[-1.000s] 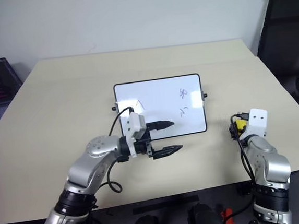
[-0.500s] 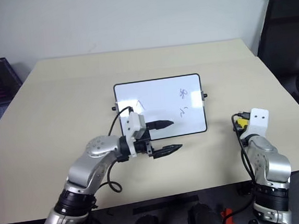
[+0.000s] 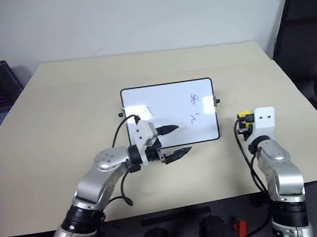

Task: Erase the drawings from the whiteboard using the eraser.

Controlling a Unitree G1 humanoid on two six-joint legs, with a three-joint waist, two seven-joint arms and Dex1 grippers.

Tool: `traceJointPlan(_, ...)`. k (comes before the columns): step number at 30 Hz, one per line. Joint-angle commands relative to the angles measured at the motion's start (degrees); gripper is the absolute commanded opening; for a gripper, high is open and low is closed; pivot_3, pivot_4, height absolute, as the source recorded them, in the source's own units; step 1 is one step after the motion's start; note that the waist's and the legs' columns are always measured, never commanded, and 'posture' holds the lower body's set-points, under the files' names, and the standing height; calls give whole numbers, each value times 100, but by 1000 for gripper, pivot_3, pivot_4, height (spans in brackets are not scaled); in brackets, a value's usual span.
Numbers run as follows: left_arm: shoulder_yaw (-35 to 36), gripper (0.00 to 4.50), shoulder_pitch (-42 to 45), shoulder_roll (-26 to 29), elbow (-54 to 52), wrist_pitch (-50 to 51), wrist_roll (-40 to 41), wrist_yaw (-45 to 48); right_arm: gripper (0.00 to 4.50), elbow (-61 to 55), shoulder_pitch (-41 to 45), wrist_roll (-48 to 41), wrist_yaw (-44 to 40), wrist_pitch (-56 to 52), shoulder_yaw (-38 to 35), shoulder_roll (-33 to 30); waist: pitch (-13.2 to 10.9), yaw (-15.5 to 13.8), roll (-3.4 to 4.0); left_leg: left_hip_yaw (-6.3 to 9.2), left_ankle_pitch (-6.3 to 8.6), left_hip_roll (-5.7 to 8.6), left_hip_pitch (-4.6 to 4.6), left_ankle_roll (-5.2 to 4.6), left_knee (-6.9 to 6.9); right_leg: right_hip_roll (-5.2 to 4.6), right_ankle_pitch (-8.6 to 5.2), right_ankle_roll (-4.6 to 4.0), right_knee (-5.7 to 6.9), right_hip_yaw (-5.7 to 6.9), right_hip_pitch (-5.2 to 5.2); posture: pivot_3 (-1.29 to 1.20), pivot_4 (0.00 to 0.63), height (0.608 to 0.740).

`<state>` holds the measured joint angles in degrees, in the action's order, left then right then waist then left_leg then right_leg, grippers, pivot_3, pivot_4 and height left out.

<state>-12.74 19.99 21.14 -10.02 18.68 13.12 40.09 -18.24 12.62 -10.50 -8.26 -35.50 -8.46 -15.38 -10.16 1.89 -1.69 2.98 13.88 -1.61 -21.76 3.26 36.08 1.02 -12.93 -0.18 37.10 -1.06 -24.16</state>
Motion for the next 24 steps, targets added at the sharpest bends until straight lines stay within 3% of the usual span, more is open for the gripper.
traceJointPlan(1,148,4500,-199,-66,-358,-89,-283,-489,1222,-250,-28,80,-205,431,146,-119,0,-1,0,1,0,0,0,0,0,0,0,0,0,0,0,0,150,740)
traceJointPlan(8,-52,4500,-501,-303,-533,-139,-781,-1085,1222,-111,222,75,-603,1091,656,0,0,-7,0,0,0,1,1,0,2,0,0,0,2,1,0,0,150,740)
traceJointPlan(24,-167,4500,-270,-762,-48,-355,-1346,-1562,1222,1958,1620,742,-404,1765,1307,570,0,-10,0,-2,0,2,3,0,3,-1,2,2,11,1,2,0,150,740)
